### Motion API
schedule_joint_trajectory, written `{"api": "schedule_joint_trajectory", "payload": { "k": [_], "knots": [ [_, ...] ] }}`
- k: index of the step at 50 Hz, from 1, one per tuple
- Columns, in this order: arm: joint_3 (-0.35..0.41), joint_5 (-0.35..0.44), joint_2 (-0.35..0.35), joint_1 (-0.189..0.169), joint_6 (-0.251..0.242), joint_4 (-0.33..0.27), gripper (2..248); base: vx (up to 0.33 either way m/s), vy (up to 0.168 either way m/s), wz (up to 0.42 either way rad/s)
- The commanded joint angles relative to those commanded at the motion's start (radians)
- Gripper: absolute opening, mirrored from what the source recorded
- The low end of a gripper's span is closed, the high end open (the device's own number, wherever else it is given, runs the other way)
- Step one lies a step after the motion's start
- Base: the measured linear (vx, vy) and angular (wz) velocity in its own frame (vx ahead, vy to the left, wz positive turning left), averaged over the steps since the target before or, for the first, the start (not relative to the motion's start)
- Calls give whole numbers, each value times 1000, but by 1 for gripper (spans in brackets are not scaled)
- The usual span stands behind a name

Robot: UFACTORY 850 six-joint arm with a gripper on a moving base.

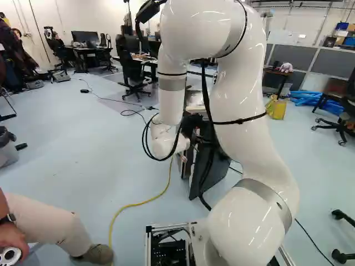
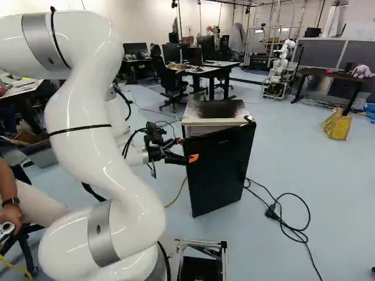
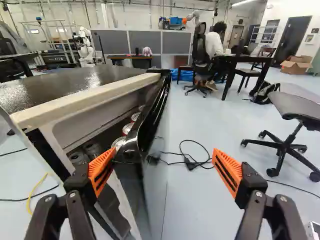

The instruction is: Grab a drink from the fridge

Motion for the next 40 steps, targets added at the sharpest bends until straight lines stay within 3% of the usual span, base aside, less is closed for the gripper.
{"api": "schedule_joint_trajectory", "payload": {
  "k": [40],
  "knots": [
    [115,52,41,-11,0,129,247,0,0,0]
  ]
}}
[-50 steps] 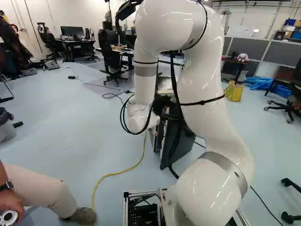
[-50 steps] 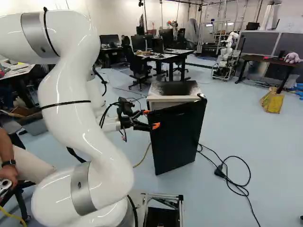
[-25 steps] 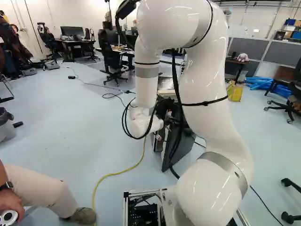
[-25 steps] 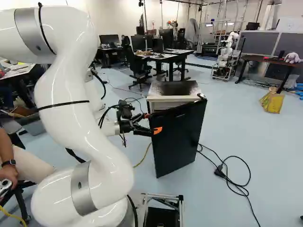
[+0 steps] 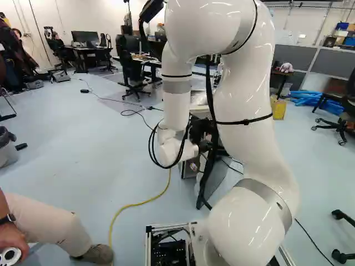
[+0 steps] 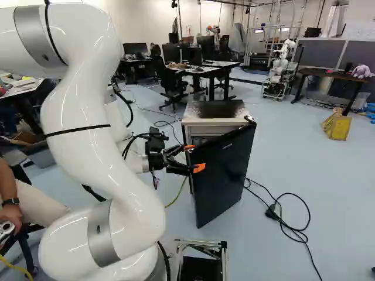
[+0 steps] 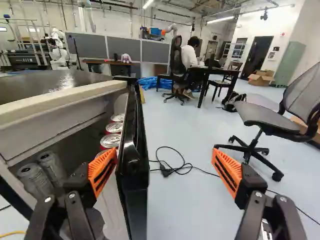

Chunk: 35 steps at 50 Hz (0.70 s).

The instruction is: Grab a drink from the fridge

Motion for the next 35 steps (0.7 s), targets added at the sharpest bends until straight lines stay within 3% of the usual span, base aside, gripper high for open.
{"api": "schedule_joint_trajectory", "payload": {
  "k": [35],
  "knots": [
    [42,1,10,-112,0,68,247,0,0,0]
  ]
}}
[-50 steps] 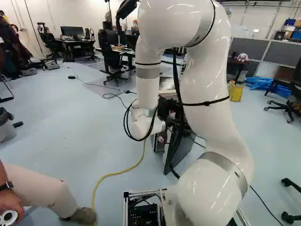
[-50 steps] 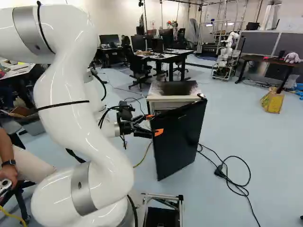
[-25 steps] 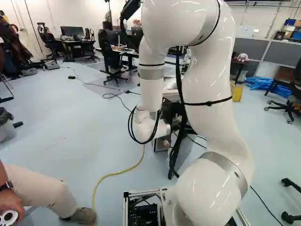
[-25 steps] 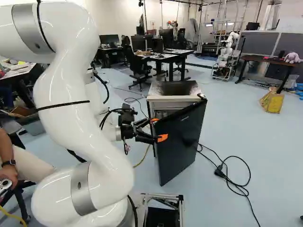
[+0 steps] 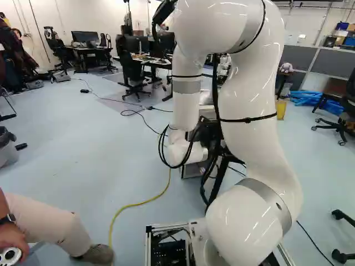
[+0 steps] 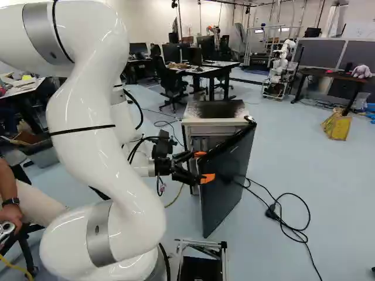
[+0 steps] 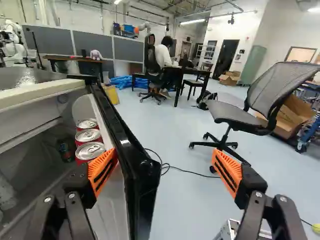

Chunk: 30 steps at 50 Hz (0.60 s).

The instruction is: Grab a drink from the fridge

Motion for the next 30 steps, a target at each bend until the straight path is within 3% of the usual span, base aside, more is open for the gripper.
{"api": "schedule_joint_trajectory", "payload": {
  "k": [16,30],
  "knots": [
    [-3,0,0,-83,0,38,247,0,0,0],
    [-23,0,-2,-178,0,70,247,0,0,0]
  ]
}}
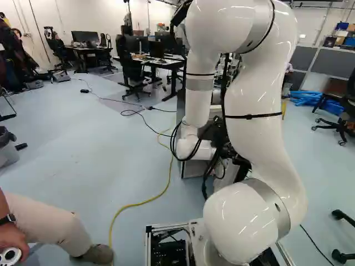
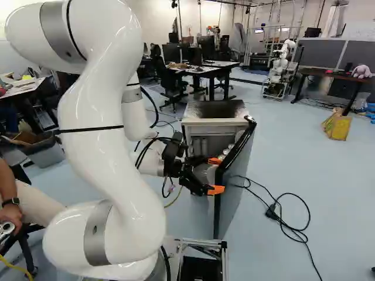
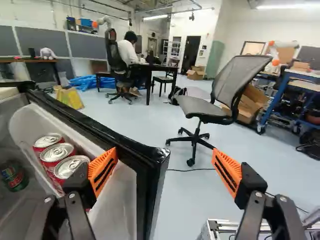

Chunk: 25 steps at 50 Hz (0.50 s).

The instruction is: Grab a drink from the fridge

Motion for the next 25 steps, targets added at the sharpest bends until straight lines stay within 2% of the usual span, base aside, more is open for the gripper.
{"api": "schedule_joint_trajectory", "payload": {
  "k": [25],
  "knots": [
    [-72,0,-10,-202,0,14,247,0,0,0]
  ]
}}
